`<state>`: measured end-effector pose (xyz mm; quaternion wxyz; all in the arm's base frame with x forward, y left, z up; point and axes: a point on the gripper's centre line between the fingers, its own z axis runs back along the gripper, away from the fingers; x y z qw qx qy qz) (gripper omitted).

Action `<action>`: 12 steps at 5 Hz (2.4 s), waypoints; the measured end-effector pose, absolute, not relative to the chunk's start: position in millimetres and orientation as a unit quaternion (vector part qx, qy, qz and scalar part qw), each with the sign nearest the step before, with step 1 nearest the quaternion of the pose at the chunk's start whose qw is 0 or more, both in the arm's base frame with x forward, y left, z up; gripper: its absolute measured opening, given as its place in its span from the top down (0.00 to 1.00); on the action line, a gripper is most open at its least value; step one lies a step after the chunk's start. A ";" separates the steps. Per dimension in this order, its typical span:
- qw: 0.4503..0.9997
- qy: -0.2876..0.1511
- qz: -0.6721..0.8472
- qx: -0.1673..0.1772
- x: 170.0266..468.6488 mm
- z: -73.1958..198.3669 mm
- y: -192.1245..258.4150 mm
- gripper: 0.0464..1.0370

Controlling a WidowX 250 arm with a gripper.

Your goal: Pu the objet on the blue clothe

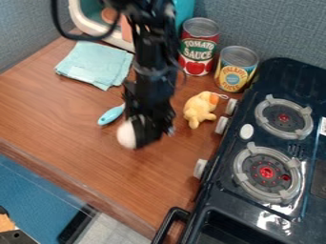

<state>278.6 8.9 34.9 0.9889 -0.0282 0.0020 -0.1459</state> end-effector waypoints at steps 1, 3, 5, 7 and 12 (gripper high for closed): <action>0.996 -0.028 -0.081 -0.011 278.9 66.1 46.7 0.50; 0.993 -0.102 0.048 0.027 321.6 100.5 134.2 0.50; 0.989 -0.097 0.097 0.054 359.8 76.2 174.0 0.50; 0.993 -0.052 0.094 0.043 372.5 37.8 188.9 0.45; 0.986 -0.105 0.109 0.065 373.6 103.4 195.2 0.03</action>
